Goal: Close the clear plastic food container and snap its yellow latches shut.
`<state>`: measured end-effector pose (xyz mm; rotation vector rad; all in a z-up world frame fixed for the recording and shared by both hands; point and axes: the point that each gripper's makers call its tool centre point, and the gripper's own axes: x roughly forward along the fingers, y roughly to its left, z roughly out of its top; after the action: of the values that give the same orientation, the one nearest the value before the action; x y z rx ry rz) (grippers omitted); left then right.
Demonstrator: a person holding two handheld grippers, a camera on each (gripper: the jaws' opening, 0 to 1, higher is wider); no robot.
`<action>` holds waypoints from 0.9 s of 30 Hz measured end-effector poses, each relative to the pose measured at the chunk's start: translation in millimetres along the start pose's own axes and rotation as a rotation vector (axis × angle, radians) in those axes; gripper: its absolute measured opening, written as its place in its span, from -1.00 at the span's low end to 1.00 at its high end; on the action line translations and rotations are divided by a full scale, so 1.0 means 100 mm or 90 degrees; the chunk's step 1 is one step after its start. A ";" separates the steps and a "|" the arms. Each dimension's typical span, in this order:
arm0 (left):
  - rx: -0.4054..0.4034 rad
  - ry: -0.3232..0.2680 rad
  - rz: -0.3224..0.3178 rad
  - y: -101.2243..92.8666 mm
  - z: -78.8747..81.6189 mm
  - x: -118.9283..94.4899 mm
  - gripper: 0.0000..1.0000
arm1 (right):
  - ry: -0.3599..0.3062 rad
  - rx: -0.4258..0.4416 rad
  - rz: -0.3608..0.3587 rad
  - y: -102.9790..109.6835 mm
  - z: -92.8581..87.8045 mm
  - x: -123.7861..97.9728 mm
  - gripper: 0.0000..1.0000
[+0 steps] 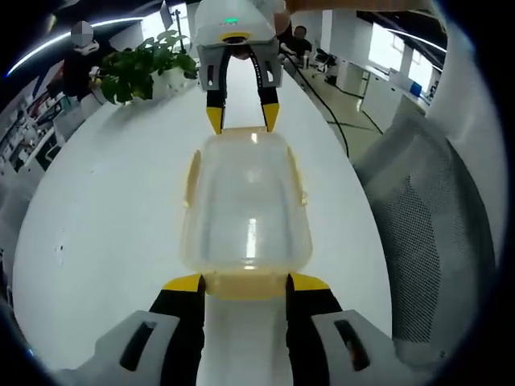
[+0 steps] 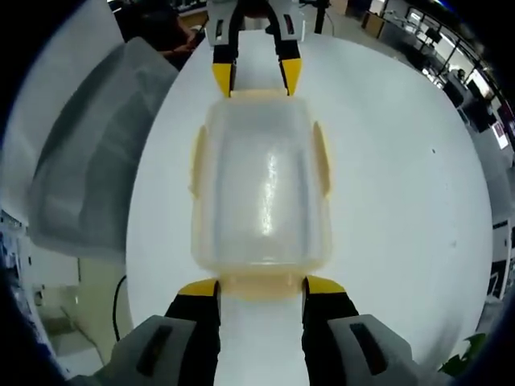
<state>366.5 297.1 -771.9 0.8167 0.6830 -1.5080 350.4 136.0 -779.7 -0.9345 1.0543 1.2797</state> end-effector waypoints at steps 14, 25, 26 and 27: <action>-0.003 -0.004 -0.006 -0.01 -0.01 0.02 -0.23 | -0.004 0.003 -0.010 0.01 -0.01 0.02 -0.23; 0.017 0.010 -0.001 -0.11 -0.12 0.00 -0.09 | -0.014 0.025 -0.030 0.01 0.01 -0.01 -0.07; 0.007 0.009 0.000 -0.12 -0.14 -0.01 -0.09 | -0.014 0.025 -0.036 0.00 0.01 -0.02 -0.07; -0.009 0.006 0.003 -0.12 -0.15 -0.03 -0.09 | -0.014 0.025 -0.041 0.00 -0.01 -0.04 -0.07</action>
<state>356.2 311.9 -778.2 0.8155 0.6976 -1.4949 350.1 134.3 -775.9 -0.9152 1.0215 1.2094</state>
